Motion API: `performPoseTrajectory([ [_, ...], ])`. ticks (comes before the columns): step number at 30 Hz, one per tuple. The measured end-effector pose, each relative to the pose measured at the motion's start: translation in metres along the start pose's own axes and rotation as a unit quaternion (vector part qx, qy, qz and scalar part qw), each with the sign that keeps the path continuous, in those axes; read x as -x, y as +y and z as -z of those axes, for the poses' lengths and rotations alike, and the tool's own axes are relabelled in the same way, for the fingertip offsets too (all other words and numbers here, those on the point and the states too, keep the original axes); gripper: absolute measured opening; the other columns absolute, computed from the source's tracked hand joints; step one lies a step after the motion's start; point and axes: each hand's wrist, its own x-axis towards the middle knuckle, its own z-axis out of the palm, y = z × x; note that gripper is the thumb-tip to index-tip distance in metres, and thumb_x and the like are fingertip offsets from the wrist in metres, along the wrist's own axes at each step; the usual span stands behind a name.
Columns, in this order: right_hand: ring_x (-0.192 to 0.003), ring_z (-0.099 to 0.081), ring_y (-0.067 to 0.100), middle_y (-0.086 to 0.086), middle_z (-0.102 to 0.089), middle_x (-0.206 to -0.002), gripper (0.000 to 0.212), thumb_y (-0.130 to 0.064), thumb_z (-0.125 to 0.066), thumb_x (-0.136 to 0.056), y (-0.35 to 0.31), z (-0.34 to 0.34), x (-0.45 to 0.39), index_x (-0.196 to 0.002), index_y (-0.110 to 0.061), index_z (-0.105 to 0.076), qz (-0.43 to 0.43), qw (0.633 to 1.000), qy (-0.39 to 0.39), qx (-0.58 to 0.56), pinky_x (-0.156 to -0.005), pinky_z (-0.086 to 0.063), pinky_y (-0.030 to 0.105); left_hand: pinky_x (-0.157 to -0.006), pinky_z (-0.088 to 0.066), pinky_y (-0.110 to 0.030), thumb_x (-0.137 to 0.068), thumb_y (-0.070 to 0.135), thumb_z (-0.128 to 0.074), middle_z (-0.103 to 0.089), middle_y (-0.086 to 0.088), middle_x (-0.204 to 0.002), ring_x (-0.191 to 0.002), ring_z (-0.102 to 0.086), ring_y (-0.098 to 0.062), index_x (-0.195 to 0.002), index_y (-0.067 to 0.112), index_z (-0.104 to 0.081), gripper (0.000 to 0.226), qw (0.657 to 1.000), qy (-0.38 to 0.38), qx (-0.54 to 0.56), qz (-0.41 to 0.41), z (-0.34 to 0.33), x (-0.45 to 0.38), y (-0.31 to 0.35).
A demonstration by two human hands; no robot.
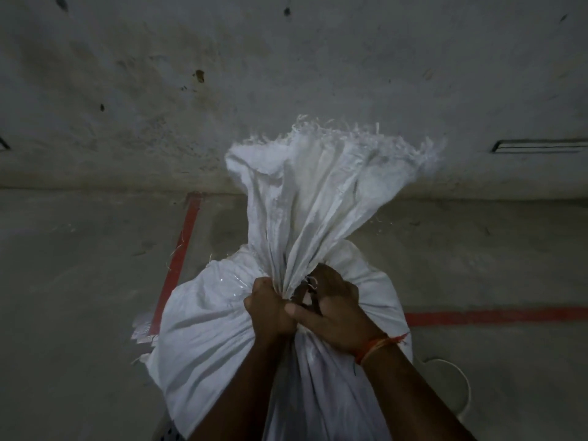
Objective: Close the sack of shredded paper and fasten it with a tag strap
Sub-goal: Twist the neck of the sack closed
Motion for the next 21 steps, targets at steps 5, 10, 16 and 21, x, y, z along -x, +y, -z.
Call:
performPoseTrajectory([
  [5, -0.153, -0.003, 0.003, -0.015, -0.015, -0.165, 0.087, -0.076, -0.043, -0.082, 0.025, 0.005, 0.010, -0.155, -0.037, -0.017, 0.027, 0.994, -0.062, 0.087, -0.119, -0.015, 0.036, -0.108, -0.044, -0.042, -0.072, 0.070, -0.070, -0.072, -0.006, -0.109, -0.113, -0.064, -0.027, -0.105, 0.013, -0.066, 0.066, 0.997, 0.030, 0.075, -0.012, -0.001, -0.015, 0.014],
  [10, -0.151, -0.007, 0.000, -0.019, -0.020, -0.163, 0.069, -0.067, -0.034, -0.089, 0.025, 0.006, 0.006, -0.153, -0.039, -0.028, 0.017, 0.994, -0.006, 0.107, -0.114, -0.023, 0.040, -0.101, -0.052, -0.044, -0.065, 0.080, -0.061, -0.077, 0.007, -0.097, -0.101, -0.071, -0.018, -0.078, 0.036, -0.066, 0.046, 0.994, 0.030, 0.095, -0.043, -0.007, -0.015, 0.025],
  [16, -0.137, -0.047, 0.005, -0.011, -0.058, -0.141, 0.048, -0.056, -0.052, -0.091, 0.025, -0.017, -0.005, -0.130, -0.030, -0.063, -0.030, 0.994, 0.036, -0.098, -0.112, -0.038, 0.036, -0.102, -0.052, -0.044, -0.064, 0.079, -0.063, -0.077, -0.001, -0.106, -0.107, -0.069, -0.023, -0.105, 0.018, -0.075, 0.074, 0.995, 0.019, 0.098, -0.021, -0.005, -0.015, 0.011],
  [21, -0.095, -0.072, 0.014, 0.003, -0.078, -0.096, 0.017, -0.008, -0.061, -0.094, 0.017, -0.001, -0.016, -0.093, -0.008, -0.078, -0.143, 0.922, 0.068, -0.353, -0.087, -0.052, 0.024, -0.108, -0.047, -0.044, -0.059, 0.081, -0.062, -0.074, -0.001, -0.118, -0.117, -0.065, -0.024, -0.114, 0.019, -0.071, 0.084, 0.992, 0.023, 0.119, -0.022, -0.006, -0.011, 0.013],
])
